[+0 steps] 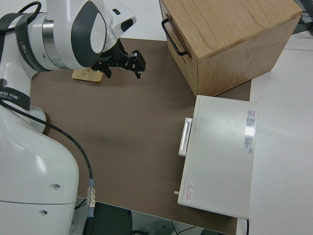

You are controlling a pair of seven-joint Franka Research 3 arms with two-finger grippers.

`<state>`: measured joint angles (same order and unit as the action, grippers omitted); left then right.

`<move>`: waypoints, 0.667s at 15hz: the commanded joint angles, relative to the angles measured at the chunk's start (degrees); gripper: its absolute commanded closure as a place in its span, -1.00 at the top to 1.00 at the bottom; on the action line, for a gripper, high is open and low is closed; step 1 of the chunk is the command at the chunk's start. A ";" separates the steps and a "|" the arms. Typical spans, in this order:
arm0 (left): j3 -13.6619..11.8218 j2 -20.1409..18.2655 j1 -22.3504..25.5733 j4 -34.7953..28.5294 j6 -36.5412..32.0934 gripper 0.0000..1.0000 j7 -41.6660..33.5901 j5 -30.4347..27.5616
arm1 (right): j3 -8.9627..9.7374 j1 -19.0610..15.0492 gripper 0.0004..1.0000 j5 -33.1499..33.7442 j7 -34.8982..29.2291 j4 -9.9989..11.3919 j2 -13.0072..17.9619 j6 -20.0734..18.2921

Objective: Pick gray plate from low plate rack and place it on table with left arm
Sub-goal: 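Carry the gray plate away from the rack and lower it onto the table, then open the left gripper to release the gray plate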

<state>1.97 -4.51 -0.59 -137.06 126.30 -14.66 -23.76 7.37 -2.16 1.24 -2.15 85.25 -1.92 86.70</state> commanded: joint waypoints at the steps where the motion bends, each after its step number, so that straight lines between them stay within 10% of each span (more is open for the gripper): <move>1: -0.48 -1.11 -0.82 -0.06 1.23 1.00 -0.19 1.43 | 1.15 -1.27 0.97 0.17 -0.75 -1.22 -0.54 -0.92; 4: 1.45 -1.38 -1.17 2.75 0.97 1.00 8.38 14.24 | 1.15 -1.18 0.97 0.17 -0.75 -1.22 -0.54 -0.92; 10: 2.86 -1.82 -0.99 11.43 -7.51 1.00 15.71 18.64 | 1.15 -1.27 0.97 0.17 -0.75 -1.22 -0.54 -0.92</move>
<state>5.18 -5.69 -1.17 -130.55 125.80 -2.45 -9.69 7.37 -2.16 1.24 -2.15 85.25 -1.92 86.70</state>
